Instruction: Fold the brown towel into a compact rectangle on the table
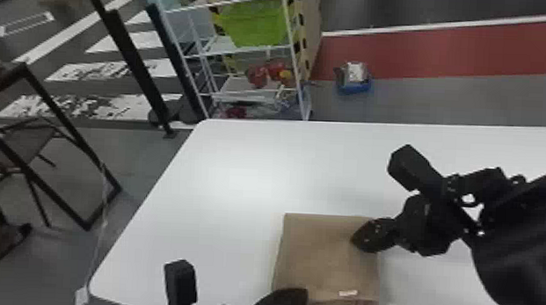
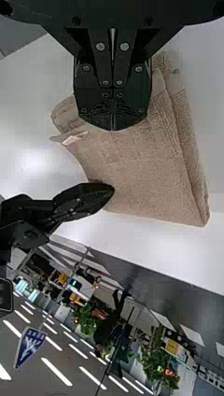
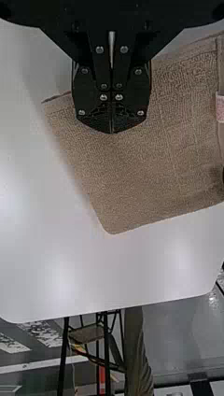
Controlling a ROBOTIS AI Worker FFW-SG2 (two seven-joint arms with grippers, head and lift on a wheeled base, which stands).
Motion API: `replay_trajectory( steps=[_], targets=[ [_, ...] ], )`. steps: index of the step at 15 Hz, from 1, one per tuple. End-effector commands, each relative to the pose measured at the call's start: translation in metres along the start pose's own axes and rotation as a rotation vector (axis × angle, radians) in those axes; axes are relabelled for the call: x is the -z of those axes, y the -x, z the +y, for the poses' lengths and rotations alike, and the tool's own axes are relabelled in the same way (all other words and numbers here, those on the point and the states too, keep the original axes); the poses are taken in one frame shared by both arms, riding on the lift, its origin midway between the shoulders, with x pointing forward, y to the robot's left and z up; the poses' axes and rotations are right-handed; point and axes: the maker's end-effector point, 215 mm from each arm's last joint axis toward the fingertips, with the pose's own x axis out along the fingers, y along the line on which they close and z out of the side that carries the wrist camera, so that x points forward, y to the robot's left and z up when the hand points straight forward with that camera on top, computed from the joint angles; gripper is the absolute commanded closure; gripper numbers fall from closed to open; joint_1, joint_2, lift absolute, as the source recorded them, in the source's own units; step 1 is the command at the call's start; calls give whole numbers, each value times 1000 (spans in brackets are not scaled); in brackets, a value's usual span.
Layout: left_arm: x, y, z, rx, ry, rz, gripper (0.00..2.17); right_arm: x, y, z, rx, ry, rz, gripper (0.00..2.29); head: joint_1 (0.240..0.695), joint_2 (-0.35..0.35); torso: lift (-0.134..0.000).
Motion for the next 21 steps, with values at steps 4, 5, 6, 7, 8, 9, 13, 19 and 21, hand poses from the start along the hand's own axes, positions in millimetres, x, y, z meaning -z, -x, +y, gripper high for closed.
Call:
replay_trajectory(
  steps=[4, 5, 6, 7, 8, 9, 13, 19, 21],
  targets=[
    [-4, 2, 0, -2, -9, -11, 1892, 17, -4, -7, 11, -28, 37, 1477, 695, 329, -123],
    [-5, 2, 0, 1, -11, -13, 1895, 19, -4, -9, 14, -34, 38, 1477, 695, 327, -123],
    [-5, 3, 0, -1, -11, -13, 1895, 20, -4, -8, 15, -41, 40, 1477, 695, 326, -123],
    [-6, 2, 0, 1, -13, -15, 1895, 21, -4, -7, 14, -44, 38, 1477, 695, 325, -123],
    [-9, 2, 0, 1, -19, -22, 1895, 23, -3, -5, 13, -53, 33, 1477, 695, 323, -123],
    [-13, 1, 1, -3, -27, -29, 1895, 19, 3, -3, 20, -63, 12, 1477, 695, 322, -123],
    [-20, -5, 5, -14, -42, -32, 1892, -8, 35, -4, 65, -84, -69, 667, 695, 321, -123],
    [-53, 1, -9, 11, -75, -89, -1, -31, 100, -11, 207, -108, -242, 36, 695, 286, -123],
    [-82, 10, -14, 9, -125, -154, 12, -30, 132, -15, 289, -188, -329, 46, 695, 266, -123]
  ],
)
